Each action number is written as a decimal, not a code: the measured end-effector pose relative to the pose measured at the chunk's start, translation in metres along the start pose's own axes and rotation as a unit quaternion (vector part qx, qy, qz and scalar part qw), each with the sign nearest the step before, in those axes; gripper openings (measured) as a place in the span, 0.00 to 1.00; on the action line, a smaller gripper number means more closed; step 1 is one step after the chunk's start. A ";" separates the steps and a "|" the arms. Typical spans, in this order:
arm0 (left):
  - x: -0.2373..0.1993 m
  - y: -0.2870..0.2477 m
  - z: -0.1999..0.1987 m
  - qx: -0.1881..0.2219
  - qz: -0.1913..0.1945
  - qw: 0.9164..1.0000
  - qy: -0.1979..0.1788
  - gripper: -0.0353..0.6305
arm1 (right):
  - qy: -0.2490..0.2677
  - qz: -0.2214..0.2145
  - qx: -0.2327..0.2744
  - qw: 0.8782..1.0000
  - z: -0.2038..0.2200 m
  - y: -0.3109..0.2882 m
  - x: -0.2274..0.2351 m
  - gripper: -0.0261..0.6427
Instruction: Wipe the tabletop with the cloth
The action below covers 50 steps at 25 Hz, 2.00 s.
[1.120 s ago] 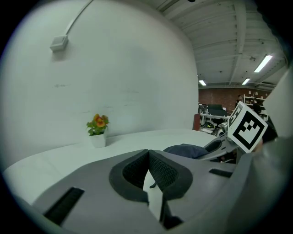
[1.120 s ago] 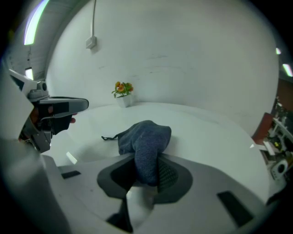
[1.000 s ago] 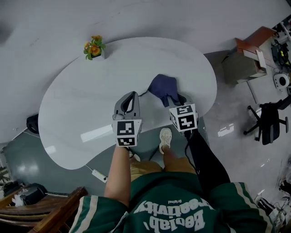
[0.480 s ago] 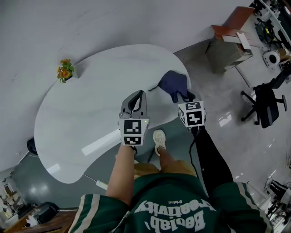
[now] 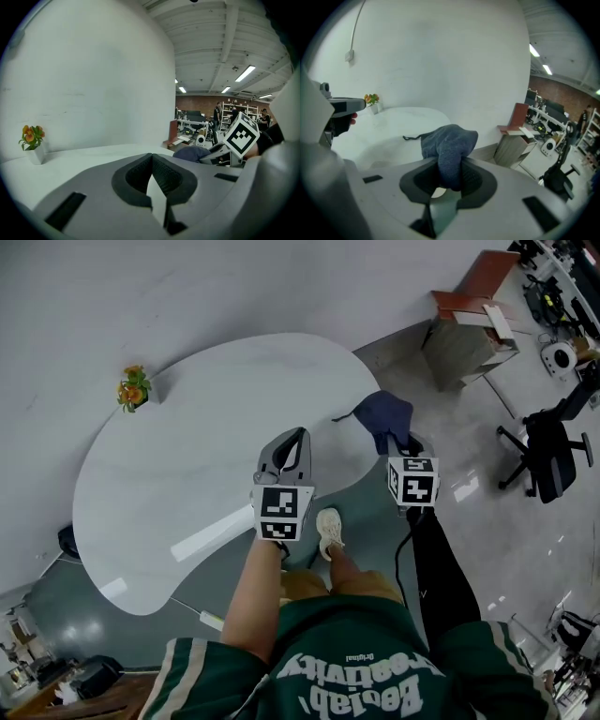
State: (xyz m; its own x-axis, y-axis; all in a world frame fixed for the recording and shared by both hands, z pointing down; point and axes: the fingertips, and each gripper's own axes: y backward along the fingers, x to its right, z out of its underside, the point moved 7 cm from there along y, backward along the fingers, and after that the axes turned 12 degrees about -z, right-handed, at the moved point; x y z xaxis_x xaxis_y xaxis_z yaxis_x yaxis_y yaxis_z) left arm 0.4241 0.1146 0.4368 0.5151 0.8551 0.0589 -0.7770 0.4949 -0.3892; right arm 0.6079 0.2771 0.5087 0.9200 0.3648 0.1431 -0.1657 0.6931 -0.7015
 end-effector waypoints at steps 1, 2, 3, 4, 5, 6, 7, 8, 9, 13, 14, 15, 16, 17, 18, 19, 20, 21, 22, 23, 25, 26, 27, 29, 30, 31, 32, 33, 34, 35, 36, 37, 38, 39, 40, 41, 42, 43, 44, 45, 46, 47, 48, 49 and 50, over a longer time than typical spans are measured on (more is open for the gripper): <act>-0.004 0.005 0.000 -0.001 -0.005 1.000 0.000 0.05 | -0.003 -0.004 0.011 1.000 -0.002 0.003 -0.003 0.18; -0.009 0.010 0.002 -0.002 -0.010 1.000 0.000 0.05 | -0.004 -0.010 0.024 1.000 -0.005 0.007 -0.009 0.18; -0.014 0.016 0.003 -0.003 -0.014 1.000 0.000 0.05 | -0.004 -0.017 0.036 0.999 -0.008 0.012 -0.017 0.18; -0.021 0.023 0.005 -0.004 -0.021 1.000 0.001 0.05 | -0.001 -0.028 0.047 0.998 -0.011 0.014 -0.028 0.18; -0.029 0.031 0.006 -0.003 -0.031 1.000 0.000 0.05 | 0.004 -0.044 0.057 0.997 -0.015 0.014 -0.042 0.18; -0.040 0.041 0.007 -0.002 -0.047 0.999 -0.001 0.05 | 0.011 -0.065 0.064 0.996 -0.020 0.011 -0.058 0.18; -0.052 0.052 0.008 0.000 -0.065 0.998 -0.002 0.05 | 0.020 -0.089 0.068 0.994 -0.024 0.006 -0.077 0.18; -0.065 0.064 0.009 0.003 -0.081 0.997 -0.003 0.05 | 0.028 -0.112 0.072 0.991 -0.028 0.000 -0.098 0.18; -0.079 0.077 0.011 0.007 -0.095 0.995 -0.002 0.05 | 0.036 -0.132 0.075 0.988 -0.032 -0.006 -0.120 0.18; -0.143 0.135 0.032 0.011 -0.154 0.988 0.006 0.05 | 0.068 -0.208 0.080 0.973 -0.038 -0.029 -0.224 0.18; -0.161 0.152 0.040 0.008 -0.170 0.985 0.009 0.05 | 0.078 -0.227 0.079 0.968 -0.038 -0.033 -0.254 0.18; -0.178 0.170 0.048 0.005 -0.187 0.982 0.012 0.05 | 0.088 -0.245 0.078 0.962 -0.036 -0.034 -0.284 0.18; -0.195 0.189 0.055 0.004 -0.202 0.979 0.015 0.05 | 0.100 -0.263 0.077 0.957 -0.034 -0.034 -0.315 0.18; -0.213 0.209 0.062 0.004 -0.216 0.976 0.019 0.05 | 0.112 -0.279 0.076 0.951 -0.032 -0.033 -0.345 0.18; -0.230 0.229 0.070 0.004 -0.228 0.973 0.024 0.05 | 0.124 -0.294 0.074 0.945 -0.028 -0.032 -0.376 0.18; -0.247 0.251 0.079 0.005 -0.239 0.971 0.029 0.05 | 0.134 -0.307 0.072 0.940 -0.022 -0.030 -0.408 0.18; -0.264 0.273 0.088 0.005 -0.249 0.968 0.032 0.05 | 0.142 -0.319 0.069 0.935 -0.016 -0.028 -0.439 0.18; -0.281 0.296 0.099 0.005 -0.257 0.966 0.035 0.05 | 0.149 -0.329 0.067 0.930 -0.008 -0.026 -0.471 0.18; -0.299 0.318 0.110 0.004 -0.265 0.963 0.038 0.05 | 0.154 -0.338 0.065 0.926 0.001 -0.024 -0.503 0.18; -0.317 0.341 0.123 0.003 -0.273 0.961 0.041 0.05 | 0.159 -0.346 0.063 0.922 0.010 -0.022 -0.534 0.18; -0.349 0.386 0.148 -0.002 -0.288 0.957 0.046 0.05 | 0.167 -0.363 0.058 0.915 0.029 -0.019 -0.594 0.18; -0.365 0.406 0.161 -0.005 -0.295 0.954 0.048 0.05 | 0.171 -0.371 0.056 0.911 0.038 -0.019 -0.622 0.18; -0.379 0.426 0.173 -0.009 -0.302 0.952 0.049 0.05 | 0.175 -0.379 0.054 0.907 0.047 -0.018 -0.649 0.18; -0.409 0.465 0.198 -0.016 -0.318 0.946 0.053 0.05 | 0.183 -0.396 0.048 0.899 0.065 -0.018 -0.703 0.18; -0.424 0.486 0.209 -0.019 -0.329 0.942 0.056 0.05 | 0.188 -0.406 0.043 0.893 0.075 -0.017 -0.731 0.18; -0.437 0.509 0.220 -0.023 -0.342 0.938 0.061 0.05 | 0.195 -0.418 0.037 0.887 0.085 -0.014 -0.758 0.18; -0.450 0.532 0.231 -0.028 -0.355 0.932 0.066 0.05 | 0.202 -0.430 0.030 0.879 0.096 -0.011 -0.785 0.18; -0.460 0.555 0.241 -0.032 -0.369 0.926 0.073 0.05 | 0.209 -0.443 0.023 0.872 0.106 -0.006 -0.811 0.18; -0.470 0.576 0.251 -0.037 -0.382 0.920 0.080 0.05 | 0.217 -0.455 0.015 0.863 0.116 -0.002 -0.835 0.18; -0.477 0.595 0.259 -0.042 -0.395 0.914 0.087 0.05 | 0.224 -0.467 0.006 0.855 0.126 0.002 -0.858 0.18; -0.484 0.612 0.267 -0.046 -0.405 0.908 0.094 0.05 | 0.230 -0.478 -0.002 0.848 0.136 0.006 -0.878 0.18; -0.489 0.628 0.275 -0.049 -0.414 0.903 0.100 0.05 | 0.235 -0.489 -0.012 0.840 0.146 0.010 -0.897 0.18; -0.493 0.642 0.282 -0.052 -0.422 0.899 0.106 0.05 | 0.242 -0.497 -0.023 0.833 0.157 0.012 -0.914 0.18; -0.496 0.653 0.289 -0.053 -0.428 0.895 0.111 0.05 | 0.250 -0.503 -0.037 0.827 0.169 0.012 -0.928 0.18; -0.499 0.662 0.295 -0.055 -0.432 0.893 0.117 0.05 | 0.258 -0.503 -0.055 0.823 0.180 0.010 -0.938 0.18; -0.500 0.669 0.301 -0.056 -0.435 0.890 0.122 0.05 | 0.265 -0.498 -0.075 0.822 0.190 0.006 -0.944 0.18; -0.502 0.674 0.306 -0.055 -0.438 0.888 0.127 0.05 | 0.269 -0.489 -0.095 0.824 0.199 0.002 -0.947 0.18; -0.502 0.677 0.310 -0.054 -0.438 0.887 0.132 0.05 | 0.271 -0.479 -0.109 0.828 0.205 -0.002 -0.948 0.18; -0.502 0.680 0.313 -0.052 -0.438 0.887 0.137 0.05 | 0.272 -0.471 -0.118 0.831 0.209 -0.004 -0.947 0.18; -0.502 0.682 0.316 -0.051 -0.436 0.887 0.142 0.05 | 0.274 -0.463 -0.122 0.834 0.210 -0.003 -0.944 0.18; -0.501 0.684 0.318 -0.048 -0.435 0.887 0.147 0.05 | 0.277 -0.458 -0.123 0.836 0.211 -0.003 -0.942 0.18; -0.501 0.684 0.319 -0.046 -0.433 0.888 0.150 0.05 | 0.280 -0.453 -0.122 0.837 0.210 -0.002 -0.939 0.18; -0.501 0.683 0.319 -0.043 -0.431 0.888 0.151 0.05 | 0.282 -0.450 -0.120 0.839 0.210 -0.002 -0.937 0.18; -0.500 0.680 0.318 -0.040 -0.428 0.890 0.152 0.05 | 0.283 -0.446 -0.119 0.841 0.208 -0.003 -0.934 0.18; -0.499 0.677 0.317 -0.037 -0.424 0.892 0.152 0.05 | 0.282 -0.441 -0.117 0.844 0.206 -0.004 -0.928 0.18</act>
State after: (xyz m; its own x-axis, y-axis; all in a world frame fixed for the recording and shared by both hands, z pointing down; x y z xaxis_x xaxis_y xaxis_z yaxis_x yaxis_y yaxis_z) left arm -0.4732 0.0722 0.4354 0.9894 0.0917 0.1124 -0.0419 0.9224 -0.3840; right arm -0.3186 0.0636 0.5226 0.6823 -0.6286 0.3732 0.6863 0.3750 -0.6232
